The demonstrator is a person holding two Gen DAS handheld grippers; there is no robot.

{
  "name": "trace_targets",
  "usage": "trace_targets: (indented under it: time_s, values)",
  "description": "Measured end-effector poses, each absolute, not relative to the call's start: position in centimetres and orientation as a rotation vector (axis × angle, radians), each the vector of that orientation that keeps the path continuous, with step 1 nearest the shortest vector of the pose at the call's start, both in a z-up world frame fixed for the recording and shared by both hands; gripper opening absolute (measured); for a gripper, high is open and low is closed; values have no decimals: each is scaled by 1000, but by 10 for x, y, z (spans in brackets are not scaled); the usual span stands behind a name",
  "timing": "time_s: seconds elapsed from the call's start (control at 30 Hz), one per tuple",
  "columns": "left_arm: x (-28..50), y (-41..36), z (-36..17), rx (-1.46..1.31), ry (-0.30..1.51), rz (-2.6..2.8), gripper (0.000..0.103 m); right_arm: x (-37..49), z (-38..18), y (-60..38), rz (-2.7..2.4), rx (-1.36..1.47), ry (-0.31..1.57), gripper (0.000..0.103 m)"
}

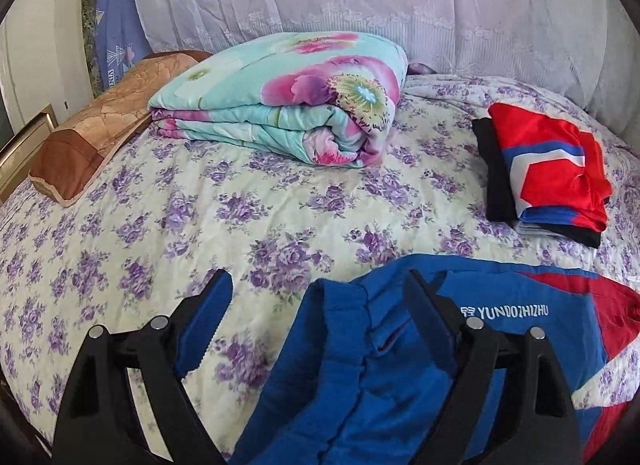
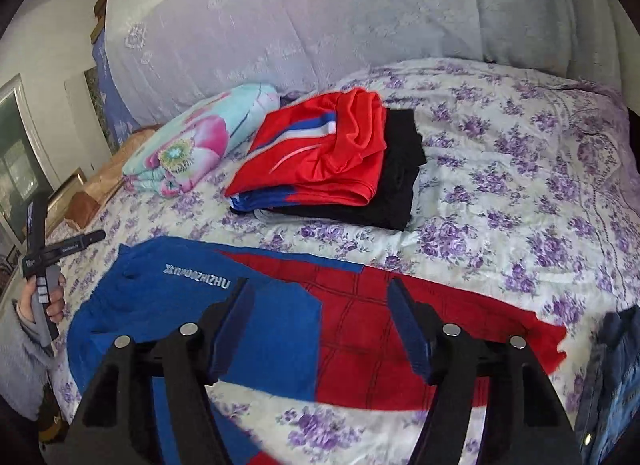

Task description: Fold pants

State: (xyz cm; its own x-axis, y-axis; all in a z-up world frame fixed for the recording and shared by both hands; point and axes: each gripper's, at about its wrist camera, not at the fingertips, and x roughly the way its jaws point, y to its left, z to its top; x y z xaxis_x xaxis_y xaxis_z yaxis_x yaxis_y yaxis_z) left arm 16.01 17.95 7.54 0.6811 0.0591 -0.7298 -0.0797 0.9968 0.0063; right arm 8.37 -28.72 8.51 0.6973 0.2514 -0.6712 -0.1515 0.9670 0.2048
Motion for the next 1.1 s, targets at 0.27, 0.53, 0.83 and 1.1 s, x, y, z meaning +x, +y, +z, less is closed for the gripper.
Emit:
trace_targets:
  time_s: [0.27,0.53,0.83,1.1]
  values:
    - [207,165,36,3,945,28,84,164,21,-271,349,-118,947,46]
    - [226,160,6,11,1023,-16,82,192,-10,-266,410,-272,997,46]
    - [231,167,21,-57,998,-76,22,169,0,-271,379,-213,942,7]
    - [219,182,35,-98,1009,-115,16,124,42,-267,359,-216,859,7]
